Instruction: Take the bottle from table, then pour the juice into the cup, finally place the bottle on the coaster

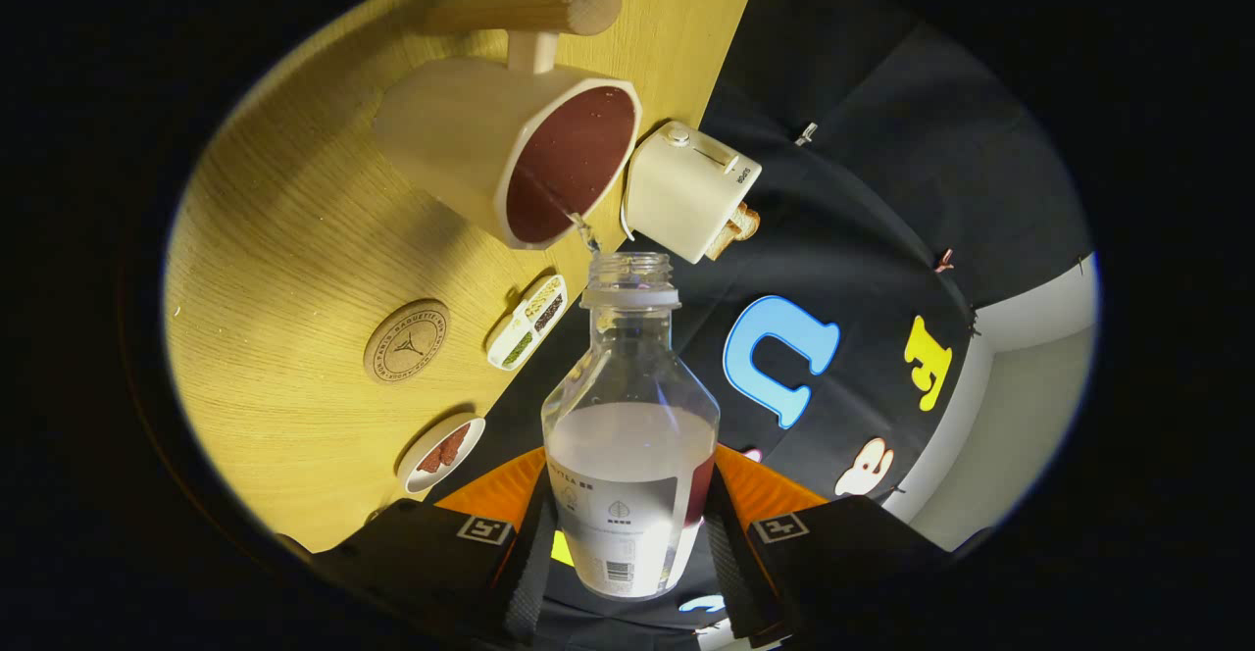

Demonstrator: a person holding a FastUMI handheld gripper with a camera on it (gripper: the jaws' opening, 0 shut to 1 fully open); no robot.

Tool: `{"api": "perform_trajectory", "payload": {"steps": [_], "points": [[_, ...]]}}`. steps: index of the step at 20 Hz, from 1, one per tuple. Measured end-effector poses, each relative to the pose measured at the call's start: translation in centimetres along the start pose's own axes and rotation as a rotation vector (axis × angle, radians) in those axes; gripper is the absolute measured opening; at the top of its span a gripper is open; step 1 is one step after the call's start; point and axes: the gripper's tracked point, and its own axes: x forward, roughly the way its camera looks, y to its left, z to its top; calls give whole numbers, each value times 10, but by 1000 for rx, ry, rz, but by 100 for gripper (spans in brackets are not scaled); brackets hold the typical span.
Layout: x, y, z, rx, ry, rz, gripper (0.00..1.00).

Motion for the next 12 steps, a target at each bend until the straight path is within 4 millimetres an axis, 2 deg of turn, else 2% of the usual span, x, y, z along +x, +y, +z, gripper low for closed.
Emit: {"api": "perform_trajectory", "payload": {"steps": [12], "points": [[6,-15,17,-180,-68,-60,73]]}}
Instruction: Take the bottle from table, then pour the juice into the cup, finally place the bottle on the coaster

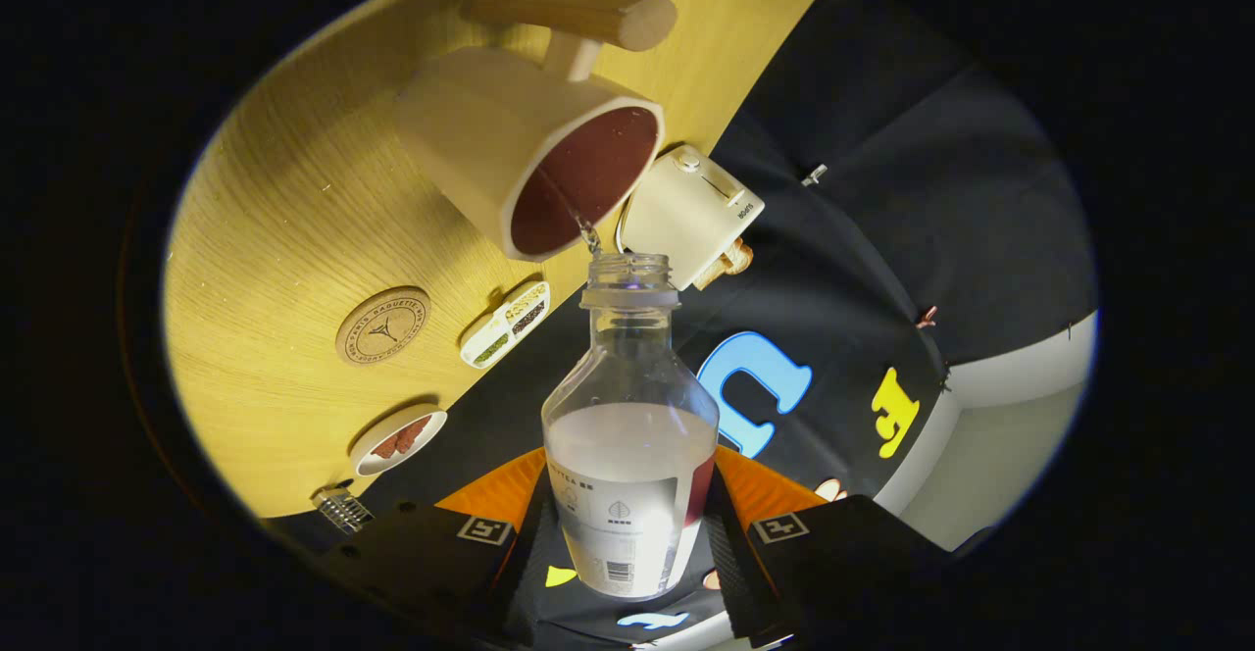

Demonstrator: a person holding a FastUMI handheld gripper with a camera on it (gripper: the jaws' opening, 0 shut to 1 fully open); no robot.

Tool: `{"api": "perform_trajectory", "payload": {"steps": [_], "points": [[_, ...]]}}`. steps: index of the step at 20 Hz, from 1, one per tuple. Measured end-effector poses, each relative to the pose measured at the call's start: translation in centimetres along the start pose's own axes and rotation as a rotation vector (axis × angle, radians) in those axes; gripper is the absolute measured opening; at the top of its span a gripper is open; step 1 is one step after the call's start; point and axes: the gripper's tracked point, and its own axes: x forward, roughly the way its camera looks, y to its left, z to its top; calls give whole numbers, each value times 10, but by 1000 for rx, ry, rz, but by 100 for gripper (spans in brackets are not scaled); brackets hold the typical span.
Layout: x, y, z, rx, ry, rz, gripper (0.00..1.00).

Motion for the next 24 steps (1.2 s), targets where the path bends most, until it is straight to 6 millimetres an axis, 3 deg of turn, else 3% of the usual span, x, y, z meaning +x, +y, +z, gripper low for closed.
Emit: {"api": "perform_trajectory", "payload": {"steps": [15,24], "points": [[6,-2,0,7,-32,-1,73],[-11,27,-15,418,63,64,74]]}}
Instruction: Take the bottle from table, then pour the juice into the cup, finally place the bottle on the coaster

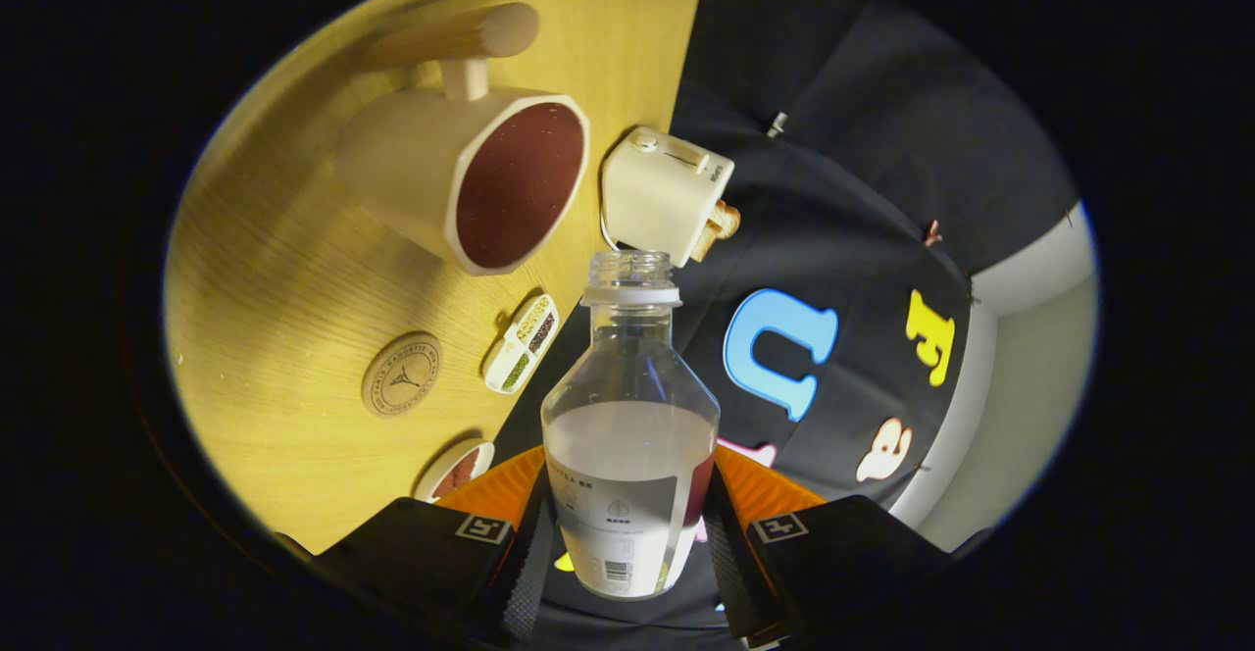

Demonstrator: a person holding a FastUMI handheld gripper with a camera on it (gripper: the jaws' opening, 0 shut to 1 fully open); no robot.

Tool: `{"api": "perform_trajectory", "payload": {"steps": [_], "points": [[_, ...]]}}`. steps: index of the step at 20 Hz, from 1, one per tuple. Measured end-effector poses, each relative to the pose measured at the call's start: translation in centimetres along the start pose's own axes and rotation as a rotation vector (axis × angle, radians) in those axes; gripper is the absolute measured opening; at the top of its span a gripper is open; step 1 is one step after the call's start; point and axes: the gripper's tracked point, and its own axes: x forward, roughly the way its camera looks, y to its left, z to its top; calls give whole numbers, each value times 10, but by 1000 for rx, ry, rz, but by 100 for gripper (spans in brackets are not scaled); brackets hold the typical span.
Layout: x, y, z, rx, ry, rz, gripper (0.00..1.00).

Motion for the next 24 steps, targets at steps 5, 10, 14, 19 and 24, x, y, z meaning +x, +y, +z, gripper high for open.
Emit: {"api": "perform_trajectory", "payload": {"steps": [5,10,14,19,24], "points": [[-19,20,-1,388,64,75,74],[-27,33,13,792,80,132,74],[-28,34,12,1083,66,142,74],[-24,21,5,1422,32,134,74],[-22,-2,-8,1688,-26,127,74]]}}
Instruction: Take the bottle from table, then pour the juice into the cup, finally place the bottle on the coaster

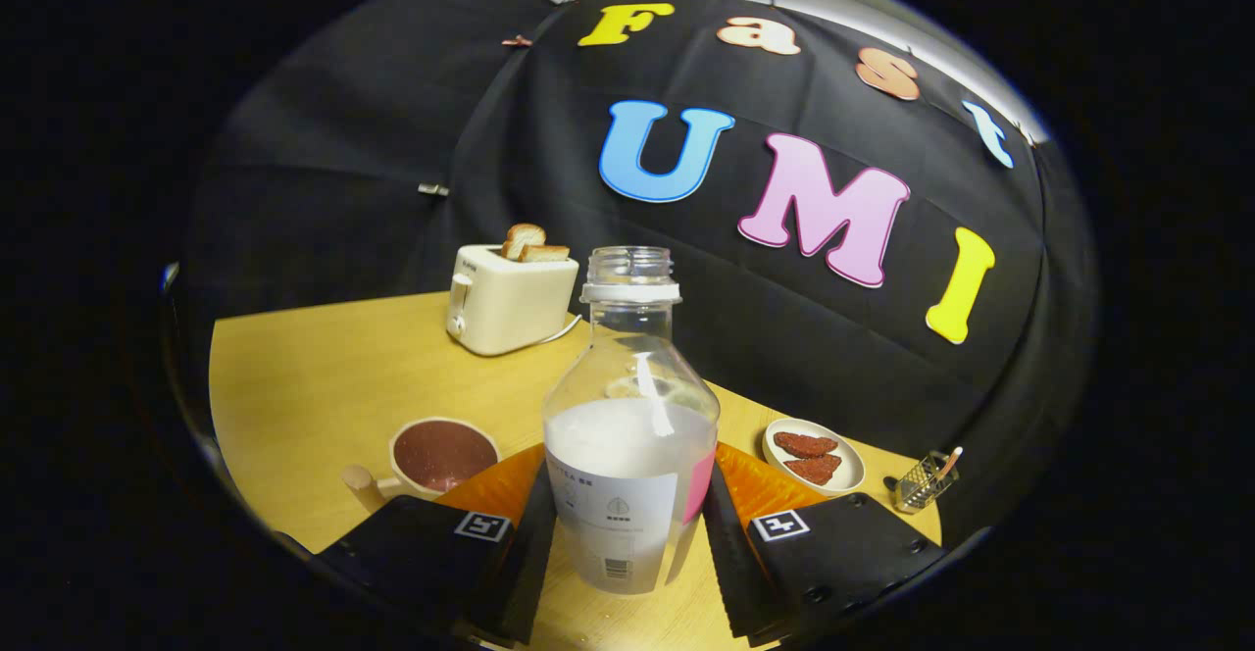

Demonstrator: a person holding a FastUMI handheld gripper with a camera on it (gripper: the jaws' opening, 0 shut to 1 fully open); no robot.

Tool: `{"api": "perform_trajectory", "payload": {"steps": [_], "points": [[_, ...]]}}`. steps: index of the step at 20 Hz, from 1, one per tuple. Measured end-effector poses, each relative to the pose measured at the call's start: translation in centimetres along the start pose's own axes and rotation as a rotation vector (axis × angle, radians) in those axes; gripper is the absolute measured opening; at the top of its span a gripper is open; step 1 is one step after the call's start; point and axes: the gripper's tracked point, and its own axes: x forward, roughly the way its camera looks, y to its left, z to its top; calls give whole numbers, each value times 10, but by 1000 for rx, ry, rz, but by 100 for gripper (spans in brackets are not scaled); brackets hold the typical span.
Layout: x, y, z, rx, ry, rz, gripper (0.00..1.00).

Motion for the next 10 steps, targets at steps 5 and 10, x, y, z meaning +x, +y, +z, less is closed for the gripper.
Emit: {"api": "perform_trajectory", "payload": {"steps": [5,10], "points": [[15,-28,33,175,-107,-27,74],[53,-66,31,203,-163,-114,74]]}}
